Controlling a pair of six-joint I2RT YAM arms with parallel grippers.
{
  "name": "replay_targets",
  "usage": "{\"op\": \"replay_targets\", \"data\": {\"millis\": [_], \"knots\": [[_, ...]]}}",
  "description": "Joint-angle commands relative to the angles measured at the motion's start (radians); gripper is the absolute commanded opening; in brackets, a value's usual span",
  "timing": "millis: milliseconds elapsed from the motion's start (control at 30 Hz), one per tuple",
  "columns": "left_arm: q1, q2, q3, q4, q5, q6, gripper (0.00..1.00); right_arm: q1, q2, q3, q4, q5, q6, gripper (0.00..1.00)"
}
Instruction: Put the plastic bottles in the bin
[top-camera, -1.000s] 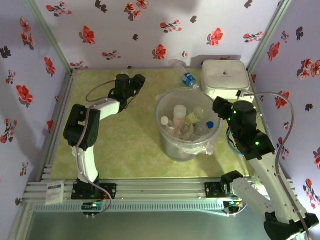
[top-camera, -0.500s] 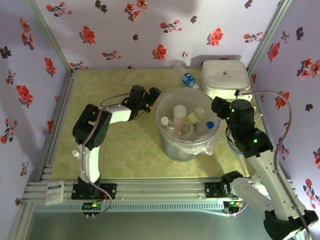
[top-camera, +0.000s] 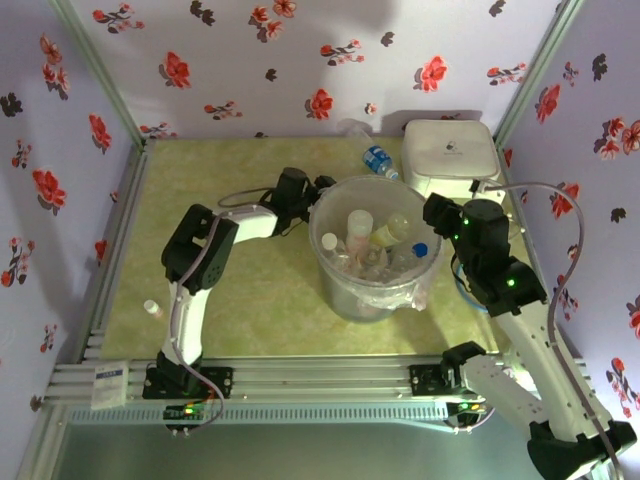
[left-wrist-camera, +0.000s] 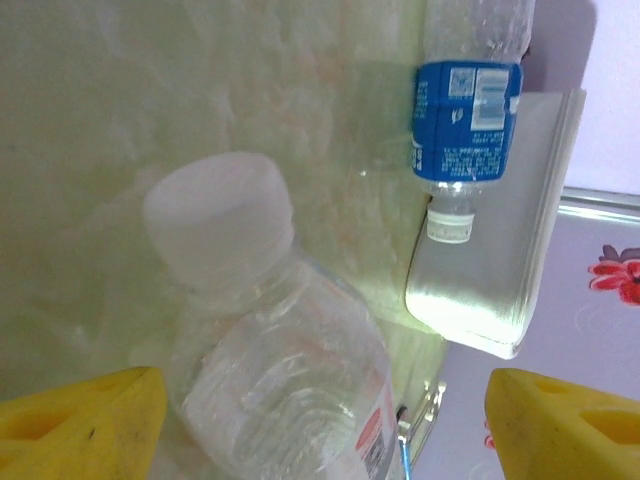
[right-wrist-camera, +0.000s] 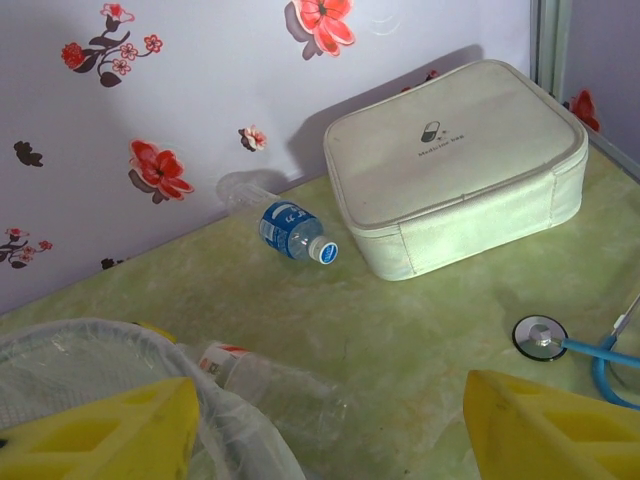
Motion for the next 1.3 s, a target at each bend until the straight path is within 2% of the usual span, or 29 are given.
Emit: {"op": "replay_targets", "data": {"millis": [0, 100, 333, 467, 700, 1000, 1167, 1267], "knots": [[-0.016, 0.050, 0.039, -0.039, 0.029, -0.024, 0.83, -0.007, -0.022, -0.012, 0.021, 0.018, 0.014, 0.71], [-0.017, 0.075, 0.061, -0.027, 0.041, -0.023, 0.82, -0.007, -0.031, -0.015, 0.019, 0.045, 0.015, 0.71], [-0.014, 0.138, 0.099, 0.009, 0.048, -0.033, 0.54, -0.007, -0.043, -0.017, 0.017, 0.061, 0.011, 0.71], [-0.005, 0.136, 0.101, 0.011, 0.043, -0.028, 0.43, -0.007, -0.045, -0.015, 0.012, 0.066, 0.008, 0.71], [0.088, 0.013, 0.074, 0.019, 0.006, 0.046, 0.41, -0.007, -0.043, -0.003, 0.009, 0.070, 0.001, 0.71], [0.249, -0.262, 0.039, -0.108, 0.017, 0.327, 0.43, -0.007, 0.021, 0.036, 0.058, 0.030, -0.043, 0.71], [0.307, -0.402, -0.027, -0.164, 0.021, 0.471, 0.43, -0.006, 0.121, 0.136, 0.072, -0.103, -0.088, 0.71], [0.315, -0.451, -0.051, -0.198, 0.025, 0.508, 0.43, -0.006, 0.163, 0.182, 0.069, -0.135, -0.105, 0.71]]}}
